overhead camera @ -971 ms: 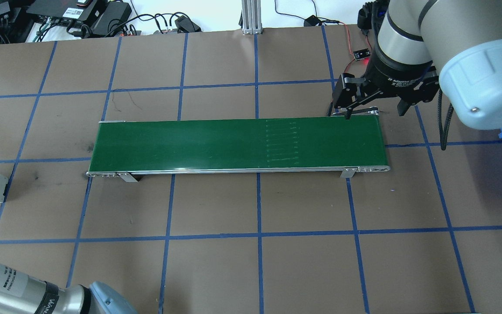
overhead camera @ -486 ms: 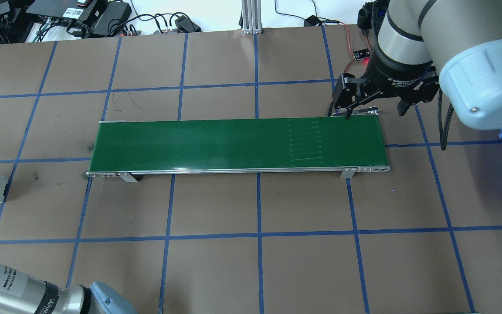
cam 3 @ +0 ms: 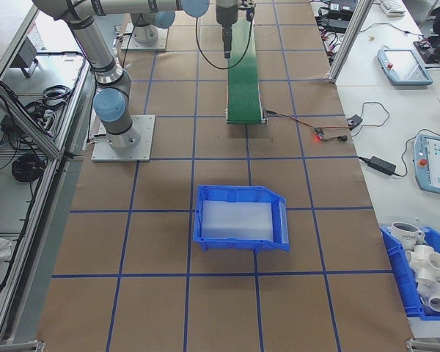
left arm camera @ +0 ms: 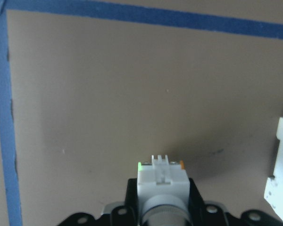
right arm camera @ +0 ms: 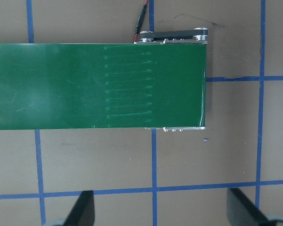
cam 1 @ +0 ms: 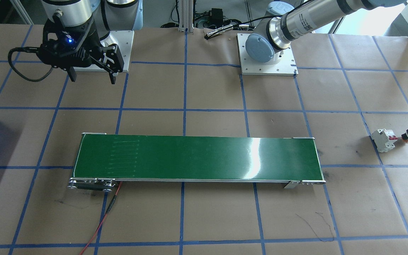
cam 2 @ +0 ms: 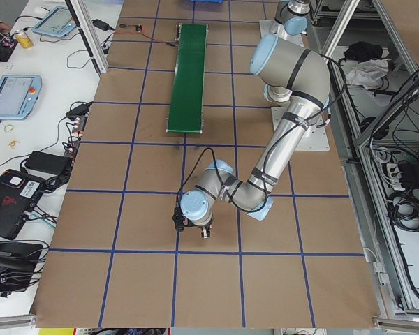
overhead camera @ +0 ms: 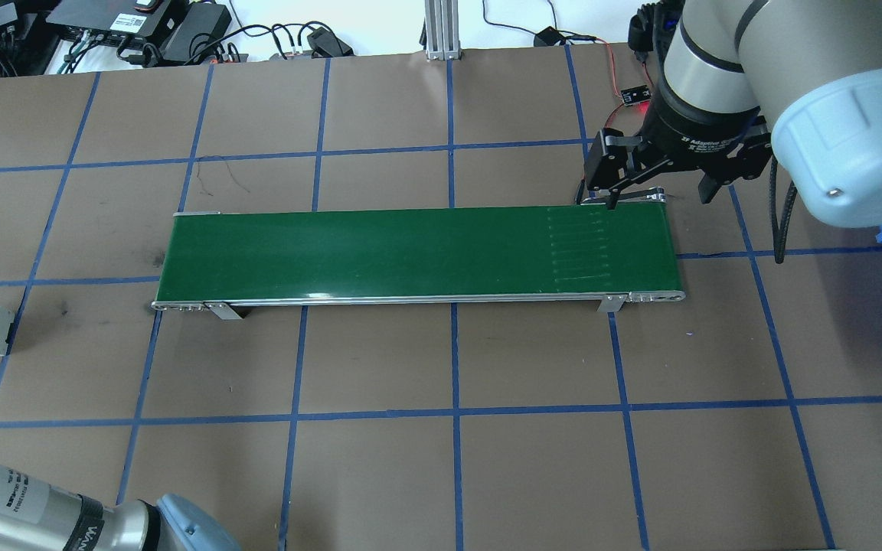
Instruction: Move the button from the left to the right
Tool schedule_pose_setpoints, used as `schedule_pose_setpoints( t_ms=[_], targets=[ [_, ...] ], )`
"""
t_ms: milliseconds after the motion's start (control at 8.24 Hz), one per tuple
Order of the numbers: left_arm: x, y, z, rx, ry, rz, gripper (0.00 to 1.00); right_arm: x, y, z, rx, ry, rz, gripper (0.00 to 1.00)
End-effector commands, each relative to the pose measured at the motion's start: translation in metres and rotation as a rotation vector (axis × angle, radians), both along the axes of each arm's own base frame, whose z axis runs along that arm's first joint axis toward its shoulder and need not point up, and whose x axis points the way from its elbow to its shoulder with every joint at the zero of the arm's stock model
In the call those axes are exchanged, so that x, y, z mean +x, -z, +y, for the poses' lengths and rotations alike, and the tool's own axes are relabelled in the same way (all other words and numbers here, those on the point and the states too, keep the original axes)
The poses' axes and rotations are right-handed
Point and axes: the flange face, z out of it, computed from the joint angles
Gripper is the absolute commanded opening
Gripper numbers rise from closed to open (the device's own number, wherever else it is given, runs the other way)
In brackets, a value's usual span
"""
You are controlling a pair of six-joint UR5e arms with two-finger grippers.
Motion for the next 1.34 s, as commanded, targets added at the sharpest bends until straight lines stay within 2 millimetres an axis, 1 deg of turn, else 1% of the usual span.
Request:
schedule_pose_setpoints(
  t_ms=[0,121,243,364,486,607,728,850,971,1092,1214],
  targets=[
    [-0.006,-0.024,0.003,0.021,0.008,0.052,0.1,0.0,0.0,0.0,0.0,0.0,0.0,1.0],
    [-0.008,-0.061,0.001,-0.023,0.009,0.013,0.1,0.0,0.0,0.0,0.0,0.0,-0.001,1.0],
    [-0.018,-0.099,-0.003,-0.099,-0.001,0.022,0.1,0.0,0.0,0.0,0.0,0.0,0.0,1.0],
    [-0.038,-0.126,-0.004,-0.097,-0.018,0.047,0.1,0.0,0.0,0.0,0.0,0.0,0.0,1.0],
    [-0.063,-0.157,-0.009,-0.09,-0.072,0.028,0.1,0.0,0.0,0.0,0.0,0.0,0.0,1.0],
    [-0.097,-0.182,-0.019,-0.077,-0.112,0.018,0.1,0.0,0.0,0.0,0.0,0.0,0.0,1.0],
    [-0.13,-0.202,-0.033,-0.084,-0.127,-0.003,0.1,0.0,0.0,0.0,0.0,0.0,0.0,1.0],
    [-0.16,-0.226,-0.042,-0.108,-0.113,-0.032,0.1,-0.001,0.0,0.0,0.001,0.0,0.011,1.0],
    [-0.175,-0.241,-0.042,-0.116,-0.115,-0.058,0.1,-0.001,0.001,0.0,0.005,0.0,0.013,1.0],
    [-0.185,-0.248,-0.043,-0.119,-0.132,-0.066,0.1,-0.001,0.001,0.0,0.005,0.0,0.013,1.0],
    [-0.206,-0.253,-0.053,-0.123,-0.115,-0.072,0.1,-0.001,0.001,0.0,0.005,0.0,0.013,1.0]
  ],
)
